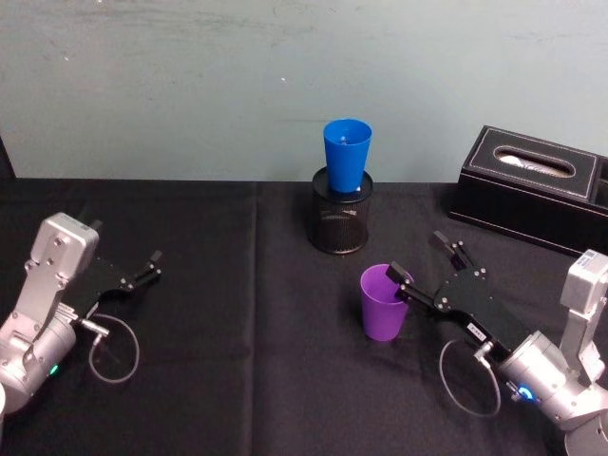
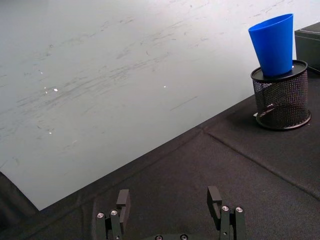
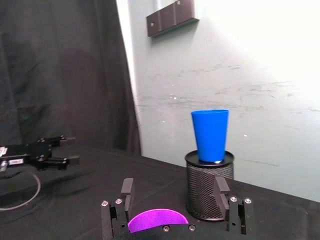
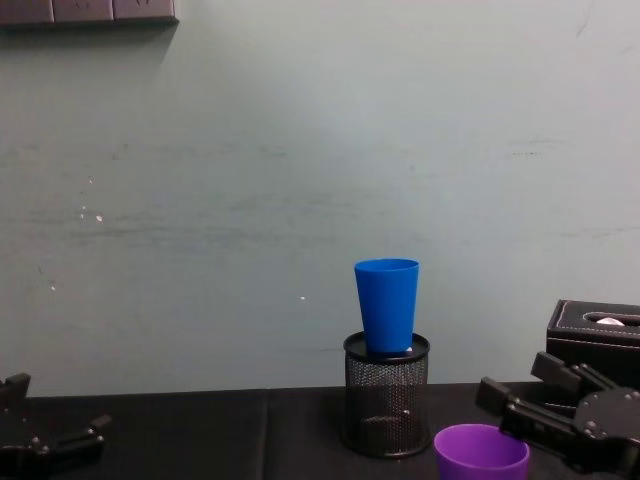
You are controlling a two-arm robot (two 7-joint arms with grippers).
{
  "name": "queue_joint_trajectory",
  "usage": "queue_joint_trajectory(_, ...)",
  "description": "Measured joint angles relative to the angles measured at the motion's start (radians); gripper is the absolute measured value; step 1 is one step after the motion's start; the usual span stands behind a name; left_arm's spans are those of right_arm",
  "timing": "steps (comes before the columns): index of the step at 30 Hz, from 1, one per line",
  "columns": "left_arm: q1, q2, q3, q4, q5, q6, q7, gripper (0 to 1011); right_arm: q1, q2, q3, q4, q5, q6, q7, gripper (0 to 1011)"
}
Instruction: Pick up one cup with a gripper and tap it against the other cup.
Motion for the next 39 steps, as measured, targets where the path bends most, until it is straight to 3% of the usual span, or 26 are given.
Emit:
queue_joint_trajectory(17, 0.0, 0.0, 0.0, 0.0, 0.0, 0.0, 0.0, 1011, -0.022, -0.031, 0.055, -0.008, 0.006, 0.023, -0.087, 1003)
queue_joint_trajectory(24, 0.0, 0.0, 0.0, 0.0, 0.0, 0.0, 0.0, 1011, -0.035, -0.044, 0.077, -0.025, -0.04, 0.044, -0.169, 1003)
queue_joint_trajectory(30, 0.0, 0.0, 0.0, 0.0, 0.0, 0.0, 0.0, 1012, -0.049, -0.052, 0.093, -0.052, -0.113, 0.078, -0.269, 1003)
queue_joint_trajectory(39, 0.0, 0.0, 0.0, 0.0, 0.0, 0.0, 0.0, 1011, -0.06, -0.064, 0.111, -0.073, -0.172, 0.119, -0.338, 1003)
